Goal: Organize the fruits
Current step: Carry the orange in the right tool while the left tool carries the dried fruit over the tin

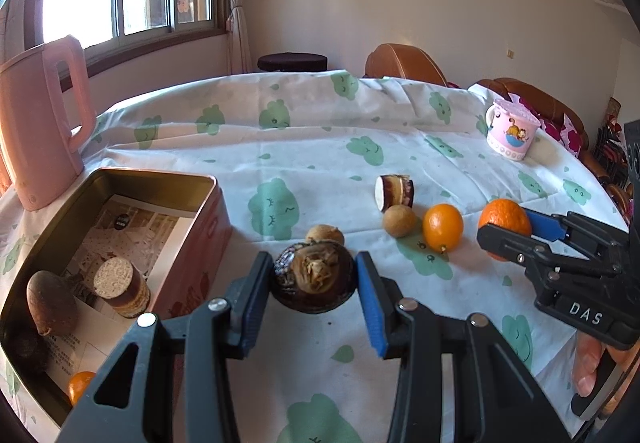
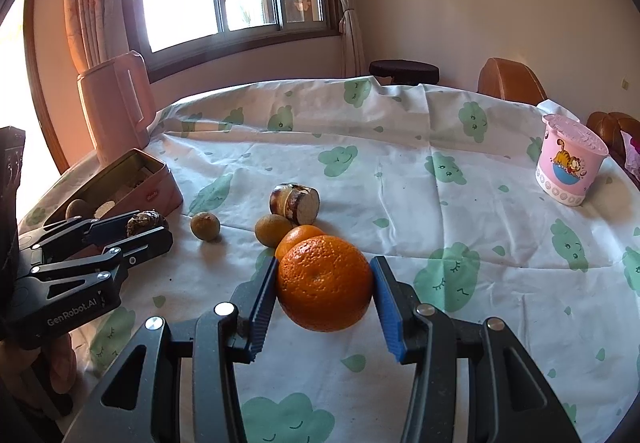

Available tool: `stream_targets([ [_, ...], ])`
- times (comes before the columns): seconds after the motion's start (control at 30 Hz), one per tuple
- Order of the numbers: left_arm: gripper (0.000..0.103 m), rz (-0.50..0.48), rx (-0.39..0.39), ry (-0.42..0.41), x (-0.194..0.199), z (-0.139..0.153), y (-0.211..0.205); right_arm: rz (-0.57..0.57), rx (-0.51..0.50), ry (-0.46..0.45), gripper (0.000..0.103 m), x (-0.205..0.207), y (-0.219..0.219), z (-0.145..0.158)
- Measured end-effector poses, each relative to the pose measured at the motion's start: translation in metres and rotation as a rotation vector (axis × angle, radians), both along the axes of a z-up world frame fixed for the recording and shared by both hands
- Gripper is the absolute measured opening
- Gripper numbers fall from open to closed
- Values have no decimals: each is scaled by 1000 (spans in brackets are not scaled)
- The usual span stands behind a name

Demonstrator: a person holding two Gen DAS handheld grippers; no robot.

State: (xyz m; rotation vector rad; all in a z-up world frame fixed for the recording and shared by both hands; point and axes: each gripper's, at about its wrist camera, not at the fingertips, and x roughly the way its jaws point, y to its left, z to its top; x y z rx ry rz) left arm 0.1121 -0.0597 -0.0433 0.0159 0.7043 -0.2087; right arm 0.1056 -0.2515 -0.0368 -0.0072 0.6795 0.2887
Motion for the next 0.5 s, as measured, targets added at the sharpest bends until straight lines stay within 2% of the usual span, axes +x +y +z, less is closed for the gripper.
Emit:
stream_targets([
  [0.5,44,15,-11,-43,-7,5,3,-8,10,-35,49,-6,-3,4],
])
